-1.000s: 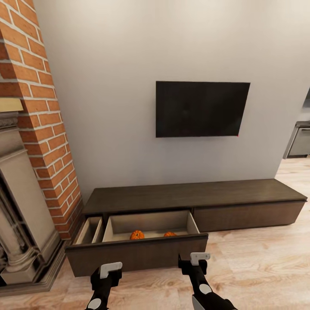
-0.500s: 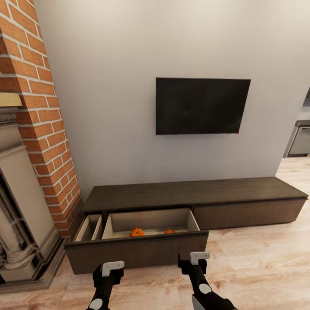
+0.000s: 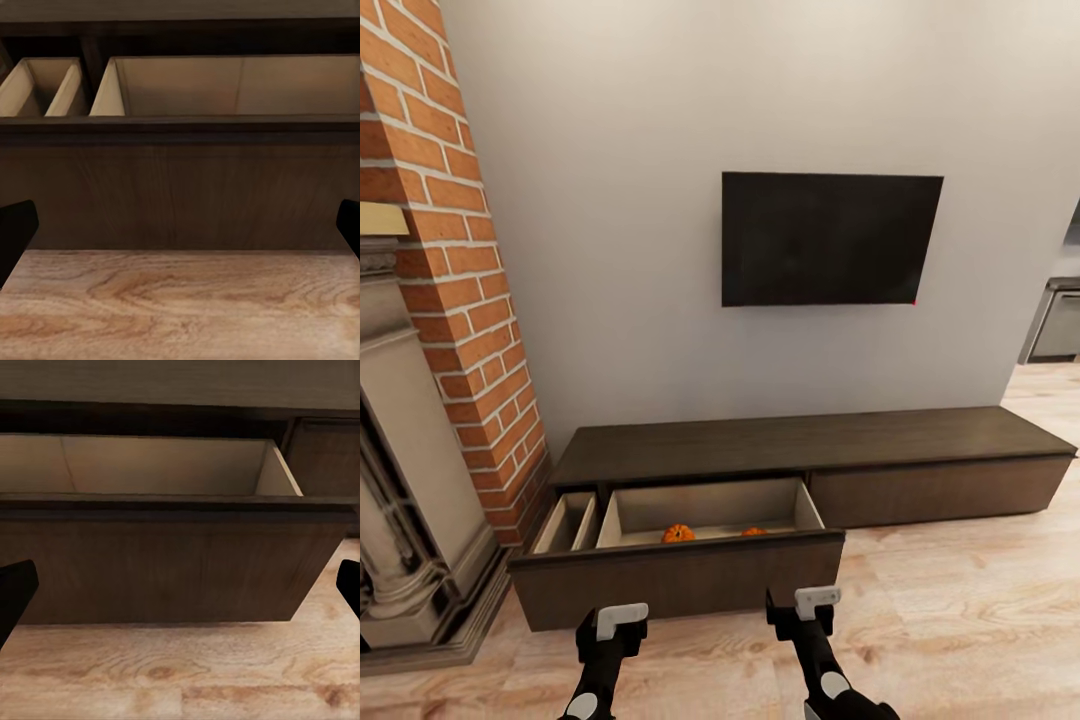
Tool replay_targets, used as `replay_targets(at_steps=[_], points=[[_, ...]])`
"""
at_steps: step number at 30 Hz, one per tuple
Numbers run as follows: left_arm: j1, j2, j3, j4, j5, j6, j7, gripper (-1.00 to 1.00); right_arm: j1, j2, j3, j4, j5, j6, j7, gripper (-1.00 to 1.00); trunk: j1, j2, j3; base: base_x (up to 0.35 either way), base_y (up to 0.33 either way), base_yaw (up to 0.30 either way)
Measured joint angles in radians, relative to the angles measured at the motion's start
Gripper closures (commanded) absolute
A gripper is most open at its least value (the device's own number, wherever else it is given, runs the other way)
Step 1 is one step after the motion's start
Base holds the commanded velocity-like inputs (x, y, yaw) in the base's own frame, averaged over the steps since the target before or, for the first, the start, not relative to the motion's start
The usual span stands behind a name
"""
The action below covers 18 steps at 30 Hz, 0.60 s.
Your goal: Place each of the two pumpkins and all three candles from the living room inside a cabinet in the living room (use any cabinet), then make sure every cabinet is closed, and position the cauldron so it is next to a table in the living room.
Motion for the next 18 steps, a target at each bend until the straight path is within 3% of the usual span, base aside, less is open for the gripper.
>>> replay_targets(at_steps=[8, 18], points=[[0.000, -0.001, 0.000, 0.000, 0.000, 0.000, 0.000, -1.00, 0.000, -0.003, 0.018, -0.001, -0.002, -0.002, 0.044, -1.00, 0.031, -0.056, -0.025, 0.000, 0.000, 0.000], [0.000, 0.000, 0.000, -0.014, 0.000, 0.000, 0.000, -1.00, 0.000, -0.004, 0.018, -0.001, -0.004, -0.002, 0.051, -1.00, 0.069, -0.126, -0.056, 0.000, 0.000, 0.000]])
